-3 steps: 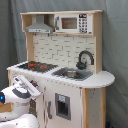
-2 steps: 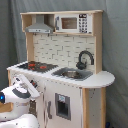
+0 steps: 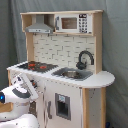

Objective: Play with the kitchen

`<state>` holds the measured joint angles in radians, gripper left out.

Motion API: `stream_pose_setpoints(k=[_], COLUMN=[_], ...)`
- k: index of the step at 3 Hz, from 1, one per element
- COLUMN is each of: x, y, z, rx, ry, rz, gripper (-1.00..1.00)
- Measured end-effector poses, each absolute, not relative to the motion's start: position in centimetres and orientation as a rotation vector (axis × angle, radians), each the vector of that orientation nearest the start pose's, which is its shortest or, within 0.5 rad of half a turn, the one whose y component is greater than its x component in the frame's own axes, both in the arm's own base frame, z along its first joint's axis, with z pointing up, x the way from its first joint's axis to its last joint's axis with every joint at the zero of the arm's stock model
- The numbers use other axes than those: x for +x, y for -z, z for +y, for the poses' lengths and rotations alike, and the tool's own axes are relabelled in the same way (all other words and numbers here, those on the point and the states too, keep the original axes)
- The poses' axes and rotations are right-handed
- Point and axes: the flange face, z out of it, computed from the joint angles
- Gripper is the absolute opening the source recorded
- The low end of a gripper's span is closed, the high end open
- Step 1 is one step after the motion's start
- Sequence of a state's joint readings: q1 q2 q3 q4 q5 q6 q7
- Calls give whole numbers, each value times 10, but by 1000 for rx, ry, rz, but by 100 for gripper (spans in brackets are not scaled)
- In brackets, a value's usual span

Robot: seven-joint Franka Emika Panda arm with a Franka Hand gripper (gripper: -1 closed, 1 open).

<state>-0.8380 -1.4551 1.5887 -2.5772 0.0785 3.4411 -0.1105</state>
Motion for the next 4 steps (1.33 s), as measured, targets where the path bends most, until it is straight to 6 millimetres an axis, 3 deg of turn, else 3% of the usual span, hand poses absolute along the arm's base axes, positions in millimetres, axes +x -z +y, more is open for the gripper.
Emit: stream_pose_setpoints(k=[4], x=[346], y=[-337], z=[357], rx=[1571], ry=[-1500], rz=[1036], gripper=[-100])
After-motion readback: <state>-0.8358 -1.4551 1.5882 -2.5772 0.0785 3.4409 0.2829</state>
